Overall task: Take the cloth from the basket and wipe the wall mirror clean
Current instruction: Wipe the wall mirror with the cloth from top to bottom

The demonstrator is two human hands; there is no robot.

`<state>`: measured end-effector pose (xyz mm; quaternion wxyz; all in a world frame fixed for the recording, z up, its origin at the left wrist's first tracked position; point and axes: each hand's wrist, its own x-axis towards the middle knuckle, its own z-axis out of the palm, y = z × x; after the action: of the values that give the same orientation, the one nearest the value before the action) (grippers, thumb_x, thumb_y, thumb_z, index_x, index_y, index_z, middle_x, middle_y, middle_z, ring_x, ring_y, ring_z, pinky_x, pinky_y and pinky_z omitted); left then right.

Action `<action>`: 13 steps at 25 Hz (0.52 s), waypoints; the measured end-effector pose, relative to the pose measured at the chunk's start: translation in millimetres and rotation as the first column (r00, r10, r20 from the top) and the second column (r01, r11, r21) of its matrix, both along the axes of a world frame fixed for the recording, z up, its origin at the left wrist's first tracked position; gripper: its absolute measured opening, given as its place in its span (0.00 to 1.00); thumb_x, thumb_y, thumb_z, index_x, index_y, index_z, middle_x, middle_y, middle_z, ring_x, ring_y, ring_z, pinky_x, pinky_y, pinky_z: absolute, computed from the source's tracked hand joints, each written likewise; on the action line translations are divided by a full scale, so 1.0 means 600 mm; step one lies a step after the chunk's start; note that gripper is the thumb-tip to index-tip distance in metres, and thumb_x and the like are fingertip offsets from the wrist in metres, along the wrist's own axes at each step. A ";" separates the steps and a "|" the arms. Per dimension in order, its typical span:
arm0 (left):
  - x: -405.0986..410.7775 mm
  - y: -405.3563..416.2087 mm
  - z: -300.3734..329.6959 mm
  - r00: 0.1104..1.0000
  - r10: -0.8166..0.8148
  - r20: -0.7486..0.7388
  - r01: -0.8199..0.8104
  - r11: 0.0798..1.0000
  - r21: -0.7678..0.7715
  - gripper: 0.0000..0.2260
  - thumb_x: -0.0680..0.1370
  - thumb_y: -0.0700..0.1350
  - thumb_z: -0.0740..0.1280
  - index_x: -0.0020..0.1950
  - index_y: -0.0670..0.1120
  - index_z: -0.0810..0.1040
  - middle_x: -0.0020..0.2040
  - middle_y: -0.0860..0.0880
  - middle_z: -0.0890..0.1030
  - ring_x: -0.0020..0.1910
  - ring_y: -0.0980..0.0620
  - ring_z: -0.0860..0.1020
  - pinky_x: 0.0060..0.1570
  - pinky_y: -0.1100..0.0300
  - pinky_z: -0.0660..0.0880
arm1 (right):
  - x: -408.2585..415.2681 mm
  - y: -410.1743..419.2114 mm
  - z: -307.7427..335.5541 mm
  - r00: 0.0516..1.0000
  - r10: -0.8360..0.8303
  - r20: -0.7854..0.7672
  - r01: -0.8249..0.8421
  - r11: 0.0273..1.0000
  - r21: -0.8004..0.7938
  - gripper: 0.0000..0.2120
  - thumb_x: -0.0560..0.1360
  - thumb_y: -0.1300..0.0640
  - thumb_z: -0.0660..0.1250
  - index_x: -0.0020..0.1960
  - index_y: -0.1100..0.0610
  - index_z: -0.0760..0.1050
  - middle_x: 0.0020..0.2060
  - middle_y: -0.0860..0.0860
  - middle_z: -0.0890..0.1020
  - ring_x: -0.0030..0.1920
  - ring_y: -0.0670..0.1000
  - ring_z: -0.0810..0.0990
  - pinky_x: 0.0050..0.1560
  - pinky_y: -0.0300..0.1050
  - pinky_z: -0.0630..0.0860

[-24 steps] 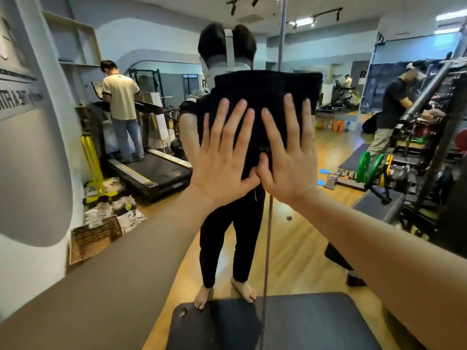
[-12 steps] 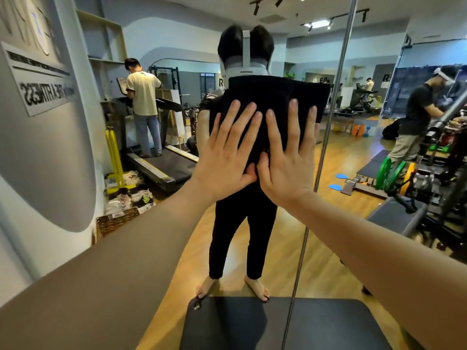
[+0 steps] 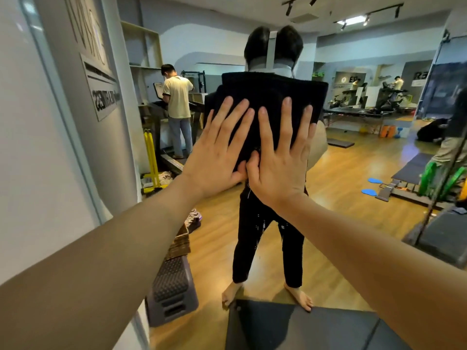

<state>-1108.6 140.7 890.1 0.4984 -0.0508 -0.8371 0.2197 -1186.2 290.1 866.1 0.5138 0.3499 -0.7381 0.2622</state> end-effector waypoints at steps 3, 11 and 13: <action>0.047 -0.089 0.006 1.000 0.003 0.004 -0.003 1.000 -0.010 0.36 0.81 0.54 0.65 0.83 0.37 0.56 0.83 0.36 0.57 0.83 0.34 0.53 0.80 0.37 0.56 | 0.050 -0.087 0.002 1.000 -0.003 0.000 0.003 1.000 -0.004 0.35 0.80 0.48 0.58 0.85 0.54 0.54 0.83 0.64 0.52 0.81 0.73 0.46 0.82 0.67 0.42; 0.155 -0.283 0.014 1.000 -0.017 0.002 0.017 1.000 0.003 0.34 0.83 0.53 0.63 0.82 0.35 0.58 0.82 0.34 0.58 0.82 0.32 0.54 0.79 0.35 0.58 | 0.159 -0.281 0.009 1.000 -0.006 0.019 0.005 1.000 0.018 0.36 0.80 0.46 0.57 0.85 0.53 0.52 0.83 0.63 0.50 0.82 0.72 0.46 0.81 0.69 0.45; 0.172 -0.316 0.015 1.000 -0.009 0.003 0.009 1.000 0.005 0.34 0.83 0.54 0.63 0.82 0.35 0.58 0.82 0.34 0.58 0.82 0.33 0.54 0.79 0.35 0.58 | 0.177 -0.314 0.012 1.000 -0.011 0.019 0.010 1.000 0.018 0.37 0.79 0.46 0.58 0.85 0.53 0.52 0.83 0.63 0.50 0.82 0.72 0.46 0.81 0.70 0.45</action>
<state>-1005.6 -48.9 899.3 0.4983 -0.0535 -0.8381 0.2154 -1079.9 102.0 873.5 0.5051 0.3481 -0.7470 0.2563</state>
